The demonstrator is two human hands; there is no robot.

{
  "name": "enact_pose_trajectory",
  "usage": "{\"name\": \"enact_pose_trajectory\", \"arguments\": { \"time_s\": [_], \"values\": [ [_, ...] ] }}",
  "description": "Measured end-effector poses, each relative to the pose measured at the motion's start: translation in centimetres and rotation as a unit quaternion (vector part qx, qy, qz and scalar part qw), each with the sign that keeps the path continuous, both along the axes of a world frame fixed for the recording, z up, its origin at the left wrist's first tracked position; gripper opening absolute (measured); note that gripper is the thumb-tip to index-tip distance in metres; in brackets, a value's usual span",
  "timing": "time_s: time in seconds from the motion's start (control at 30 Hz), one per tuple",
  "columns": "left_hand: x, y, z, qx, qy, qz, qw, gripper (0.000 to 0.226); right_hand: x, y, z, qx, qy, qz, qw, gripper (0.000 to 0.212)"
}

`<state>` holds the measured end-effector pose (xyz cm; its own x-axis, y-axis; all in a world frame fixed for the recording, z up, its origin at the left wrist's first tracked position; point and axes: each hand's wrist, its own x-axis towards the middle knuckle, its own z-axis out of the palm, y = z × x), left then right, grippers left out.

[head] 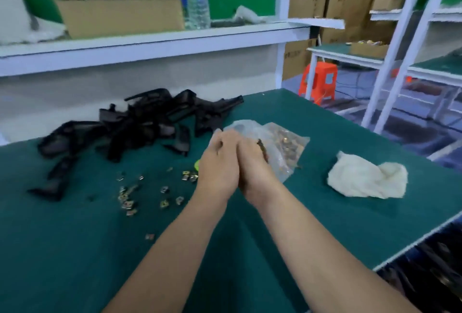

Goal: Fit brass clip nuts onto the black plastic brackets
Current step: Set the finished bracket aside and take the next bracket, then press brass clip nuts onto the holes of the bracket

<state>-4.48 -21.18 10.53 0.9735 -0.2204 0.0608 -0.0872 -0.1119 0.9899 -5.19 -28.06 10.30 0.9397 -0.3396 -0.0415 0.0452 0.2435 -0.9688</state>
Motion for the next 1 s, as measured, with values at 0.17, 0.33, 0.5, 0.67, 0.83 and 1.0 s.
{"name": "enact_pose_trajectory", "arguments": {
  "time_s": [0.17, 0.33, 0.5, 0.67, 0.83, 1.0],
  "values": [
    [3.6, 7.7, -1.3, 0.023, -0.037, 0.08, 0.996, 0.029, 6.0, 5.6, -1.6, -0.194, 0.041, 0.053, 0.979, 0.02],
    [7.3, 13.7, -5.1, 0.246, -0.06, 0.092, 0.963, 0.044, 11.8, 6.0, -5.1, -0.414, 0.071, 0.029, 0.907, 0.039],
    [8.9, 15.1, -9.1, 0.395, -0.117, 0.065, 0.909, 0.048, 16.9, 4.9, -7.3, -0.498, 0.134, 0.01, 0.857, 0.062],
    [10.4, 15.0, -10.5, 0.436, -0.164, 0.032, 0.884, 0.049, 21.2, 4.5, -7.5, -0.675, 0.184, 0.065, 0.712, 0.079],
    [11.1, 15.3, -10.5, 0.375, -0.205, 0.011, 0.904, 0.025, 22.0, 5.4, -5.1, -0.71, 0.176, 0.11, 0.673, 0.034],
    [10.3, 15.4, -10.3, 0.33, -0.205, 0.107, 0.915, 0.009, 16.5, 5.9, -4.1, -0.526, 0.015, 0.062, 0.848, 0.032]
  ]
}}
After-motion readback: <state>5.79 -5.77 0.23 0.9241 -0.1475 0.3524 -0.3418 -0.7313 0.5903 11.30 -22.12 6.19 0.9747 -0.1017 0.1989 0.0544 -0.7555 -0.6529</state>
